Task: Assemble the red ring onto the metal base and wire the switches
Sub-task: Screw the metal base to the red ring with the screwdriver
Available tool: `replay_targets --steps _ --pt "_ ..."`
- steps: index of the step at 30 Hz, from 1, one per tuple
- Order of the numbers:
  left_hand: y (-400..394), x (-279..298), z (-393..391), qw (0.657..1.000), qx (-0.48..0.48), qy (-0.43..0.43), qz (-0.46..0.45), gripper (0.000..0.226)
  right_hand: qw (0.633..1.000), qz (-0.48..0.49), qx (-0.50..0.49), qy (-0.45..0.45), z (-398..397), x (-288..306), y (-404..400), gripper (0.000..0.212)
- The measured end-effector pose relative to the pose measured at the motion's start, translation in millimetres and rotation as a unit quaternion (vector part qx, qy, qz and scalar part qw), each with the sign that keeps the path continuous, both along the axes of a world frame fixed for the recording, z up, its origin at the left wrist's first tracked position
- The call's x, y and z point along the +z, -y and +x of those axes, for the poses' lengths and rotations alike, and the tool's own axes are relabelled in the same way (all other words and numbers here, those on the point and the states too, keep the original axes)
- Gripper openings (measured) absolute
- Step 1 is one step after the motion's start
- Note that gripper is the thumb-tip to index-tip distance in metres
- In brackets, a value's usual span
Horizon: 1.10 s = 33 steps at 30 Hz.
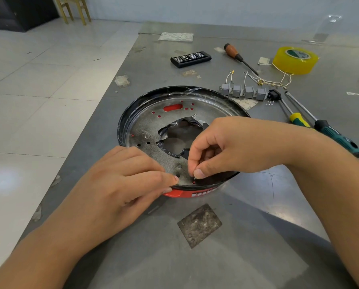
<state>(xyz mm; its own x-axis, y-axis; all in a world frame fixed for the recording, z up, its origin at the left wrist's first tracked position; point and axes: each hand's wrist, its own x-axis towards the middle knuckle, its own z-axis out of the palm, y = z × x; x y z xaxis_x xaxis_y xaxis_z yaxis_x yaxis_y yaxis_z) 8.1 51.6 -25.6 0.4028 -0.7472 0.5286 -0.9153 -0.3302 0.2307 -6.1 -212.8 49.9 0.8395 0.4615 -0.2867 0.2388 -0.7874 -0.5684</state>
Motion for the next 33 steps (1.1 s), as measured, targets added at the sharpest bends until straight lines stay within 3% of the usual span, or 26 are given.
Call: replay_targets --steps 33 --pt "3.7 -2.9 -0.8 1.0 0.002 -0.02 -0.018 0.01 0.998 -0.002 -0.021 -0.06 3.1 0.5 -10.1 0.004"
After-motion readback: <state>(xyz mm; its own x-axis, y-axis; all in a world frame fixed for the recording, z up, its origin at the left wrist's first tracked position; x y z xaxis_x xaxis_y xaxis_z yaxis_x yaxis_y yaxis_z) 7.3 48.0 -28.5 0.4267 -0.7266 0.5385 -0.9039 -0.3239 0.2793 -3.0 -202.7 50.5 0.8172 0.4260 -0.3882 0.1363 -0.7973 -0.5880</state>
